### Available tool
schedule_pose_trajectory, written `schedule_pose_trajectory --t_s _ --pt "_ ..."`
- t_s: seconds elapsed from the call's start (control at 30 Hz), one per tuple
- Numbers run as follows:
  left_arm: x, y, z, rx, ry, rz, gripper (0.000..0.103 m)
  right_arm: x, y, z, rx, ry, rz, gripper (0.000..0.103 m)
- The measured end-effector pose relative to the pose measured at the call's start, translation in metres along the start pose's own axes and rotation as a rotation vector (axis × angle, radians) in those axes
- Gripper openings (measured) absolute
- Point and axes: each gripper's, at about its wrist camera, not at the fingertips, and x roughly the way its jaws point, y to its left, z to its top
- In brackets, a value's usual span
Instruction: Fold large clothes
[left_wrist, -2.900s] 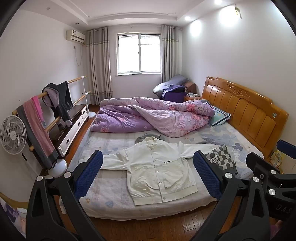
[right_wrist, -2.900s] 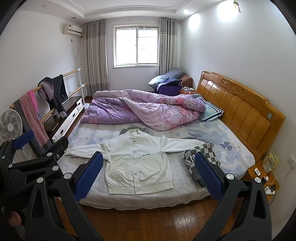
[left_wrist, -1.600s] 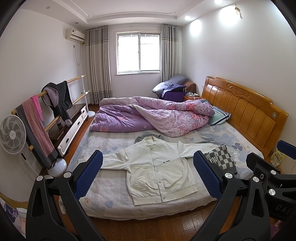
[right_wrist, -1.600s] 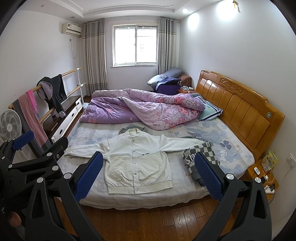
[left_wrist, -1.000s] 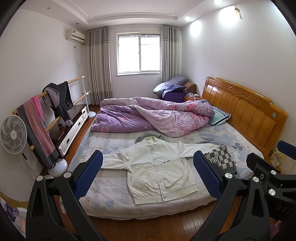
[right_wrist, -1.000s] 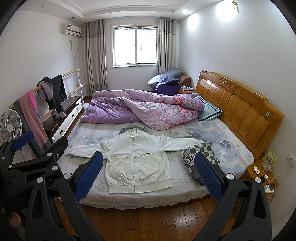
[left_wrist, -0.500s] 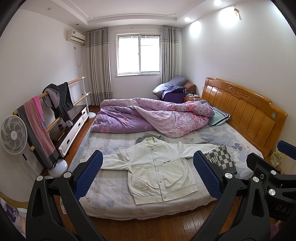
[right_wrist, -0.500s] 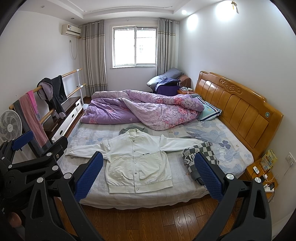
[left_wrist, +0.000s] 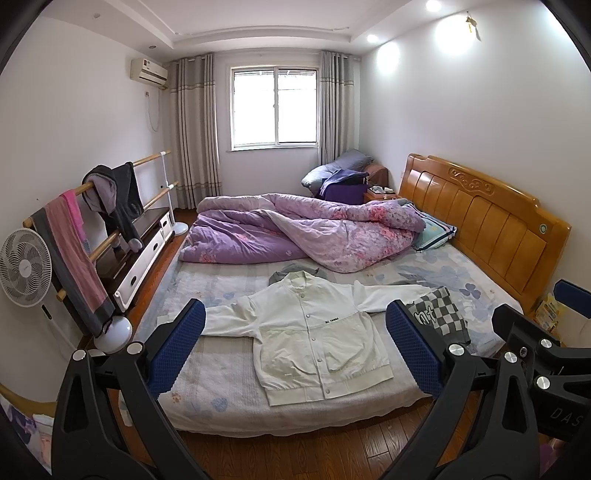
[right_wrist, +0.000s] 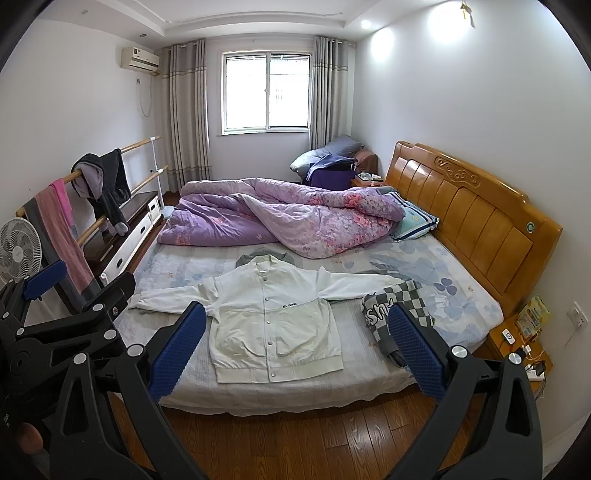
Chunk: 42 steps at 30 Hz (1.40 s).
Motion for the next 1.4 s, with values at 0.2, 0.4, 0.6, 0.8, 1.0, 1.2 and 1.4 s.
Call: schedule_pose_trajectory --t_s 0.2,0.4,0.6,0.8,1.0,1.2,1.4 --pt "-0.003 -0.002 0.000 -0.001 -0.002 -0.003 0.098 0.001 0.001 0.000 0.001 -0.001 -0.001 0.095" --pt "-0.003 -0.002 -0.001 -0.001 0.000 -0.004 0.098 0.002 0.000 -0.001 -0.001 -0.002 -0.001 0.095" --pt "-0.003 -0.012 0.002 0.000 0.000 -0.006 0.098 0.006 0.006 -0.002 0.005 0.002 -0.014 0.095" --pt "-0.005 -0.018 0.002 0.002 0.007 -0.013 0.098 0.012 0.013 -0.003 0.007 0.007 -0.026 0.095" --pt "0.004 -0.022 0.001 0.008 0.021 -0.021 0.098 0.024 0.018 -0.005 0.012 0.022 -0.029 0.095" --pt "0.046 -0.011 0.004 0.009 0.060 -0.031 0.098 0.046 0.015 -0.004 0.013 0.054 -0.031 0.095" --pt "0.091 -0.019 0.007 0.012 0.092 -0.018 0.098 0.084 0.008 0.001 0.018 0.083 -0.019 0.095"
